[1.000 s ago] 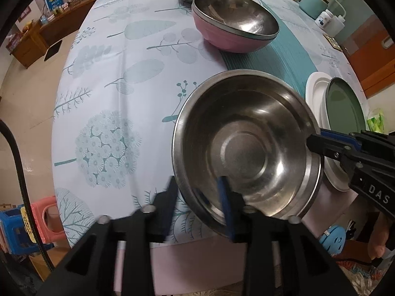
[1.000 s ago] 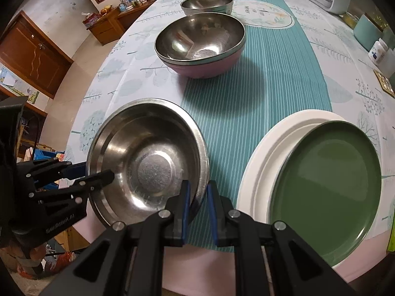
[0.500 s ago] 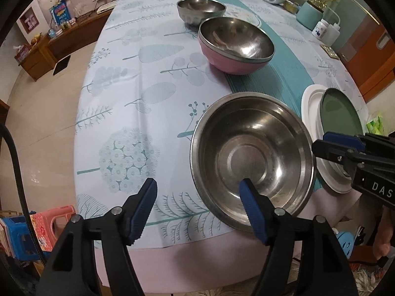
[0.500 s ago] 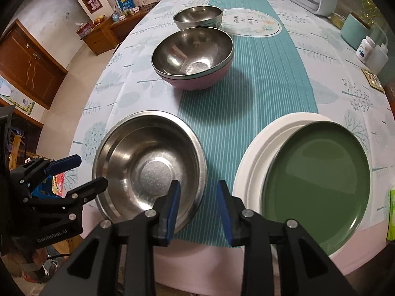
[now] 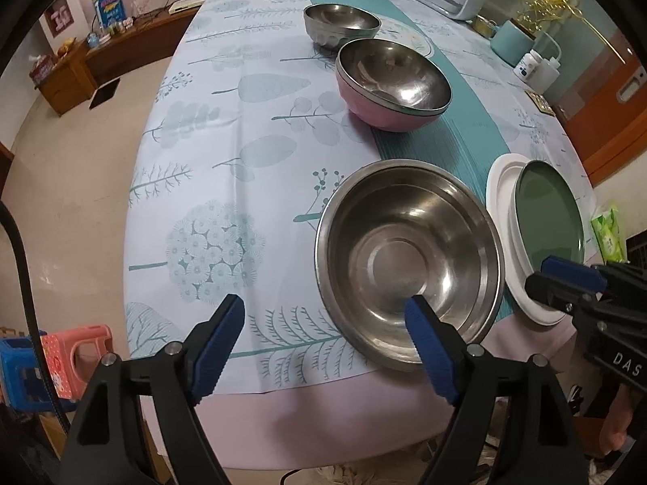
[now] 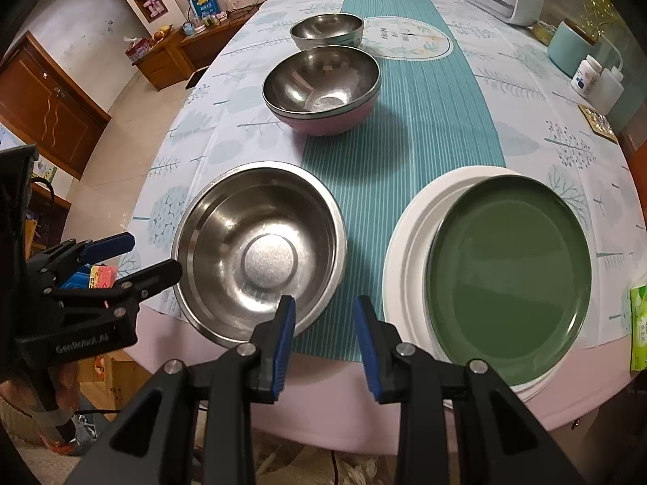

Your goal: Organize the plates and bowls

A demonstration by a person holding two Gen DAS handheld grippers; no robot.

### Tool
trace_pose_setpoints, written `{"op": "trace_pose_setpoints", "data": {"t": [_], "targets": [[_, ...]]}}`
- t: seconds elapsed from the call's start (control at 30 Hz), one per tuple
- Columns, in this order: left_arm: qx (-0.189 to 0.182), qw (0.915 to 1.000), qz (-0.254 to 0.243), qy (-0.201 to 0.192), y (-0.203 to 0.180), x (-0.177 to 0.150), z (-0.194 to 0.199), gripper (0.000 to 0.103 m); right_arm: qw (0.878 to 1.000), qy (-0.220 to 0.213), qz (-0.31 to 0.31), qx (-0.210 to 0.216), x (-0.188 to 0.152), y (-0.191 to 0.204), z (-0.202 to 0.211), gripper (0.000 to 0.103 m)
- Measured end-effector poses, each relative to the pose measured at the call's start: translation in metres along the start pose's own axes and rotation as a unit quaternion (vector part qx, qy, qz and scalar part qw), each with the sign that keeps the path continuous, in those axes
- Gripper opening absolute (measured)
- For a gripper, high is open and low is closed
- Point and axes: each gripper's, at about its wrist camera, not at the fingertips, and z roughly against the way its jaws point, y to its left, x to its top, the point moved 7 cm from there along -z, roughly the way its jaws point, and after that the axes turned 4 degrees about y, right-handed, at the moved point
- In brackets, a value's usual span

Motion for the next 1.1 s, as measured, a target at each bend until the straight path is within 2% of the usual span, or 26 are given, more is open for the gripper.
{"op": "trace_pose_setpoints", "data": {"t": [0.23,0.43,0.57,0.9,1.1], "targets": [[0.007,0.9998,0.0,-0.021,-0.005,0.019,0.01,0.08,1.0,0.004,-0.009,0.011,0.003,-0.012,0.0,0.031],[0.013,0.9991,0.015,-0.036,-0.008,0.055,0.019,0.08,0.999,-0.004,-0.015,0.035,0.027,-0.026,0.001,0.031],[0.024,0.9981,0.024,-0.051,-0.006,0.087,0.023,0.08,0.998,-0.017,-0.013,0.051,0.057,-0.034,0.005,0.031],[0.034,0.9957,0.046,-0.073,0.004,0.168,0.018,0.081,0.997,-0.041,-0.01,0.058,0.146,-0.052,0.003,0.031],[0.025,0.9969,0.055,-0.05,0.003,0.2,-0.013,0.08,0.997,-0.032,-0.021,0.063,0.187,-0.056,-0.014,0.031]]}}
